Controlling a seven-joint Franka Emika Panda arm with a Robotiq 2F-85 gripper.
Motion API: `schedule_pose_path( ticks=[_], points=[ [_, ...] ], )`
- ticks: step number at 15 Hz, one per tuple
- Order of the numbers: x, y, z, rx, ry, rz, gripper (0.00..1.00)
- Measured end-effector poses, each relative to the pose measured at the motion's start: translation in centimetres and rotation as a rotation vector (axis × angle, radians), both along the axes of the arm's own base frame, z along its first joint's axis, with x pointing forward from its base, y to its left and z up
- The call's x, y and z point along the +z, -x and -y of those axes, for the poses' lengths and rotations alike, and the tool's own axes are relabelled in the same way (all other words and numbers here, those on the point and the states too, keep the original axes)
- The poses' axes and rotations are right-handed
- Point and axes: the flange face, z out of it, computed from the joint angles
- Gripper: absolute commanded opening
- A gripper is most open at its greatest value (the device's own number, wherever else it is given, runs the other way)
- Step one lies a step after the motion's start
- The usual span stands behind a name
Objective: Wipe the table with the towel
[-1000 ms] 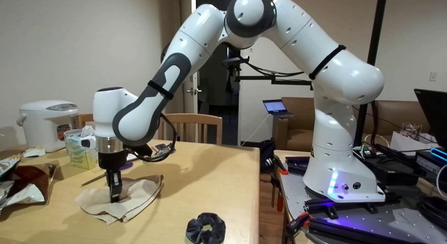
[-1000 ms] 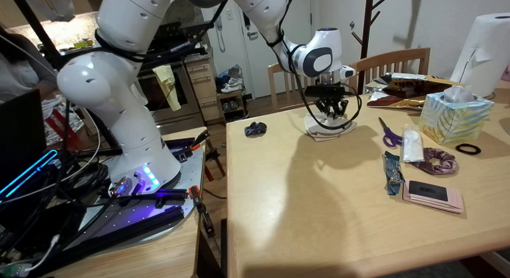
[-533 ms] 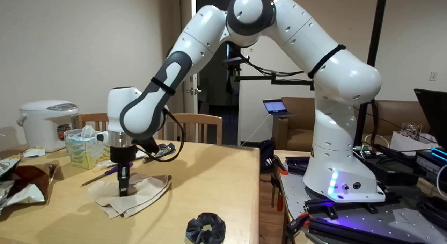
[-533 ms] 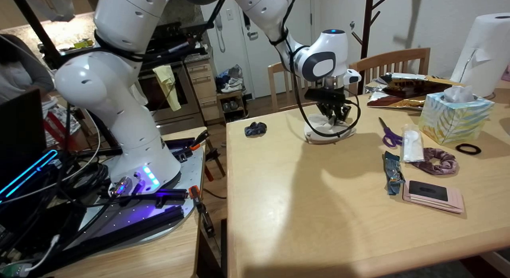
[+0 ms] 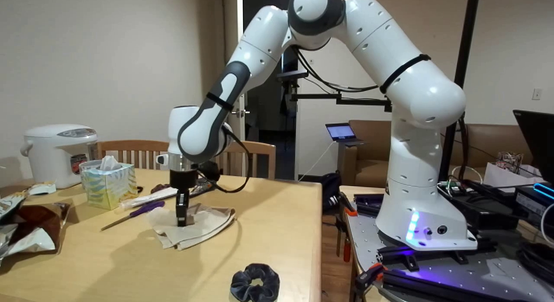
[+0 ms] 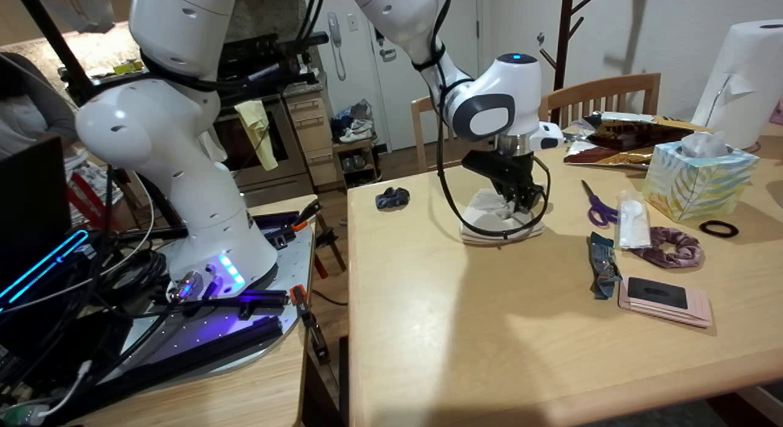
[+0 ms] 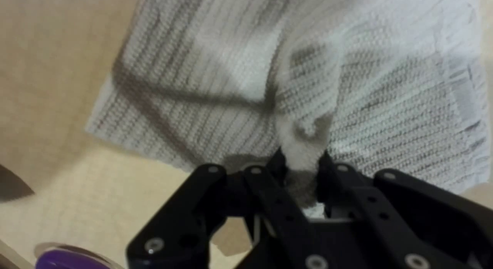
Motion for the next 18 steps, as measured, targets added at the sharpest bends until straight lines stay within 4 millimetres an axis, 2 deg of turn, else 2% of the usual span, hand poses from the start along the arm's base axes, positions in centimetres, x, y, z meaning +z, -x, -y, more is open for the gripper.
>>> schedule_pose_path(
  ticks=[11, 15, 18],
  points=[
    [-0.1, 6.9, 11.4, -0.268, 0.01, -0.001, 0.04],
    [-0.1, 8.8, 14.1, -0.32, 0.026, -0.003, 0.04],
    [0.0, 9.8, 14.8, -0.329, 0.036, -0.003, 0.04]
  ],
)
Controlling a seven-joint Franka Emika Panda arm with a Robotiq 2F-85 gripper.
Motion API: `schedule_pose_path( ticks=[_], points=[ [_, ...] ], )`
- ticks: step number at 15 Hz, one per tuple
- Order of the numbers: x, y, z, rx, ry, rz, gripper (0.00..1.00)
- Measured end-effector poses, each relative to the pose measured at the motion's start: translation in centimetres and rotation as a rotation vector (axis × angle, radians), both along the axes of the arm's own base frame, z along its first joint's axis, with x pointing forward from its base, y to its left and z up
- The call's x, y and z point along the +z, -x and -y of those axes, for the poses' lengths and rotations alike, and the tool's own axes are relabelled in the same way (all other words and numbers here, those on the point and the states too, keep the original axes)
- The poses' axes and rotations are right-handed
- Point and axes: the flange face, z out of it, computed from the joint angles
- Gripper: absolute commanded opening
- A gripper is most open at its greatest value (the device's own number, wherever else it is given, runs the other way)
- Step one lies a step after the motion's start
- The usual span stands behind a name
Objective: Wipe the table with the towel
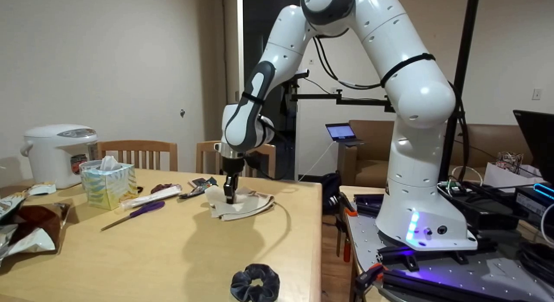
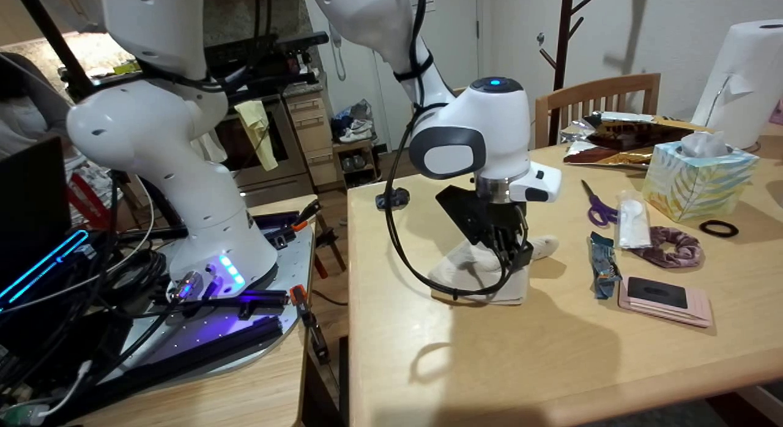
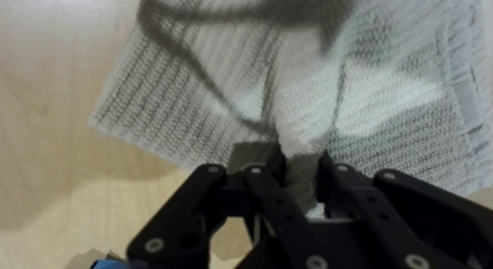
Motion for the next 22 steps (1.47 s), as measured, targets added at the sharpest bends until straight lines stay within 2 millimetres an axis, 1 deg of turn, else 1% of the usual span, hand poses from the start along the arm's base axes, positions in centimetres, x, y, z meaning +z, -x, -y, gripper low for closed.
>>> schedule_pose_path(
  ticks=[3, 5, 6, 8, 11, 13, 16, 18, 22],
  points=[
    [0.0, 0.1, -0.6, 0.044, 0.007, -0.003, 0.04],
    [0.0, -0.1, -1.8, 0.104, 0.012, -0.003, 0.04],
    [0.0, -0.3, -2.7, 0.14, 0.014, -0.002, 0.04],
    [0.1, -0.8, -5.3, 0.223, 0.012, -0.002, 0.04],
    [0.1, -1.4, -10.2, 0.348, 0.01, -0.007, 0.04],
    [0.1, -1.5, -13.4, 0.419, 0.011, -0.007, 0.04],
    [0.1, -1.4, -17.7, 0.498, 0.007, -0.005, 0.04],
    [0.1, -1.2, -20.1, 0.538, 0.0, -0.004, 0.04],
    [0.1, -0.8, -23.5, 0.594, -0.009, -0.003, 0.04]
  ],
)
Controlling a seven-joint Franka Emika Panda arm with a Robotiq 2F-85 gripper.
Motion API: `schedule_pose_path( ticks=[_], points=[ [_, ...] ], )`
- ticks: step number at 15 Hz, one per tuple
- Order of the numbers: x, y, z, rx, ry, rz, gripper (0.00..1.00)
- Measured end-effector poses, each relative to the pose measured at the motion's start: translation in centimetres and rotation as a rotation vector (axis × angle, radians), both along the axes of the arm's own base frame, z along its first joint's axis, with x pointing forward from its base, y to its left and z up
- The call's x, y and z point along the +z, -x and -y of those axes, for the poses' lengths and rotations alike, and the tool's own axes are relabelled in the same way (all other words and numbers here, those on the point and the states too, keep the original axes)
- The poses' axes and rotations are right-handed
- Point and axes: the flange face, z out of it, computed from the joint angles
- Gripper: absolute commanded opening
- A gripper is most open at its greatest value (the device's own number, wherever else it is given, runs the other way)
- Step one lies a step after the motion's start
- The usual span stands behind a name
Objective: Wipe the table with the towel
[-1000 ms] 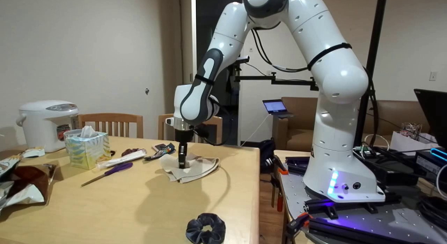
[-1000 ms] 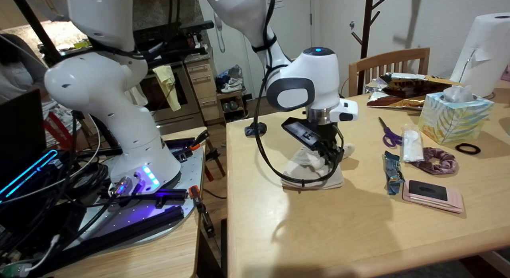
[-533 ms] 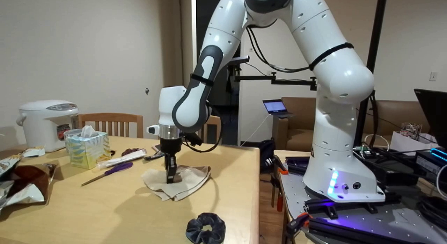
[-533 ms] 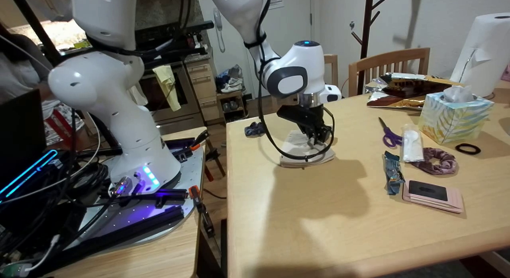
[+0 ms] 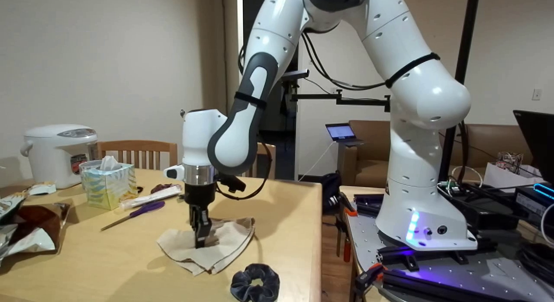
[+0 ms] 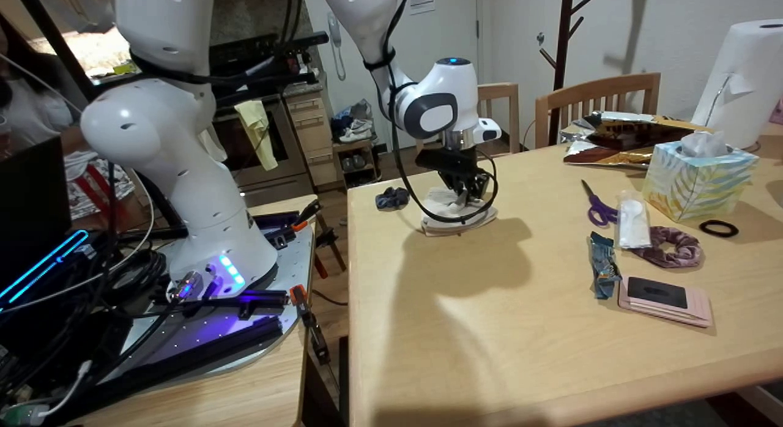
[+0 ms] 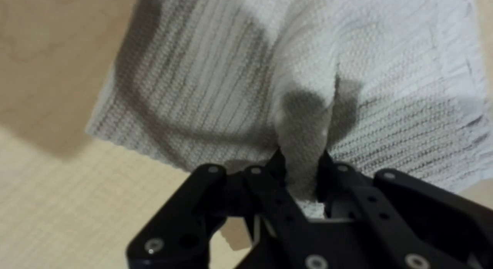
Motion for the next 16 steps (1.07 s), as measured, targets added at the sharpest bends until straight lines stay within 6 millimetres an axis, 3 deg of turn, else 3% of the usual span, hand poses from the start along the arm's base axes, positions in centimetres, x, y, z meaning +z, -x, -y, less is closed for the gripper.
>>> schedule_pose_path(
  ticks=[3, 8, 13, 16],
  points=[
    [0.0, 0.1, -1.4, -0.004, 0.005, 0.001, 0.04],
    [0.0, 0.2, -1.6, -0.099, 0.023, -0.001, 0.04],
    [0.0, 1.2, -0.9, -0.162, -0.002, 0.032, 0.04],
    [-0.2, 2.8, 0.8, -0.238, -0.03, 0.076, 0.04]
  ],
)
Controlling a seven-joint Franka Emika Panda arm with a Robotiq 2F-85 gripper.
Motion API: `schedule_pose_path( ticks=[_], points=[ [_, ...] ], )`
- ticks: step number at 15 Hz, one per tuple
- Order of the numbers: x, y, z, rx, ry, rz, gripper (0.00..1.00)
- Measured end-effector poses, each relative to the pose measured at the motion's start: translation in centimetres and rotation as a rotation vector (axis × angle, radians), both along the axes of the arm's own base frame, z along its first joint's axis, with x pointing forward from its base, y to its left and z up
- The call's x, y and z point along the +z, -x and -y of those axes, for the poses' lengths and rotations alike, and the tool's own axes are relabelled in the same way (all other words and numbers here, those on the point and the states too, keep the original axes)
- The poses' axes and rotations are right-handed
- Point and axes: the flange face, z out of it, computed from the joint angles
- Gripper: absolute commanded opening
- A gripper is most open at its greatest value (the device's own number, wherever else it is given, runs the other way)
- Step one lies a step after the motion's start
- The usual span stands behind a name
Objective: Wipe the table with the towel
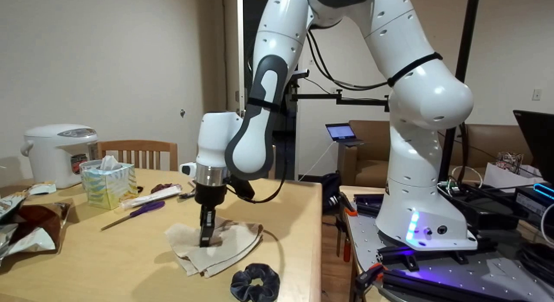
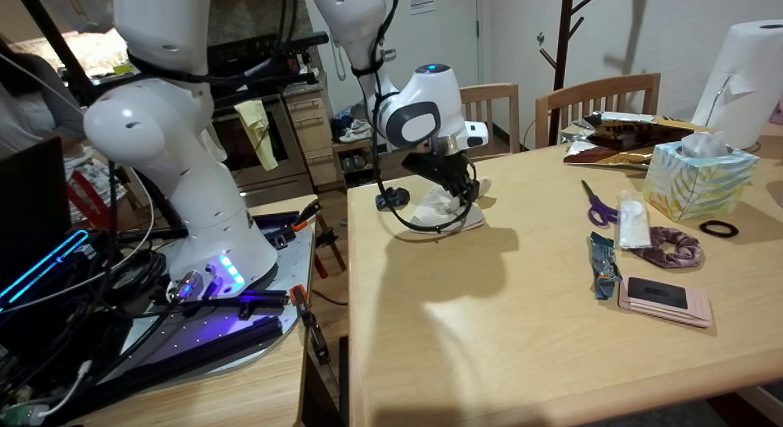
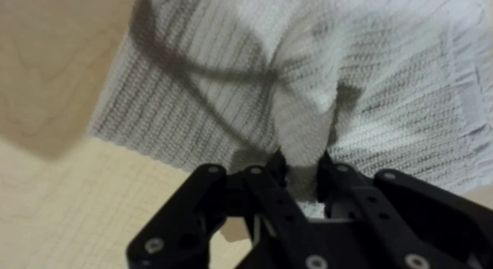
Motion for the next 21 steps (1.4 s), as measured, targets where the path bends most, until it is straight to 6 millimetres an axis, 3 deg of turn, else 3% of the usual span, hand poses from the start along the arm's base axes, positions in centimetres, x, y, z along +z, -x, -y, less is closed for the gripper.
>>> schedule_pose_path(
  ticks=[4, 9, 21],
  points=[
    [-0.1, 2.8, 4.0, -0.116, -0.019, 0.032, 0.04],
    [0.1, 5.6, 10.8, -0.253, 0.01, -0.017, 0.04],
    [0.4, 9.5, 22.5, -0.452, -0.01, -0.207, 0.04]
  ],
)
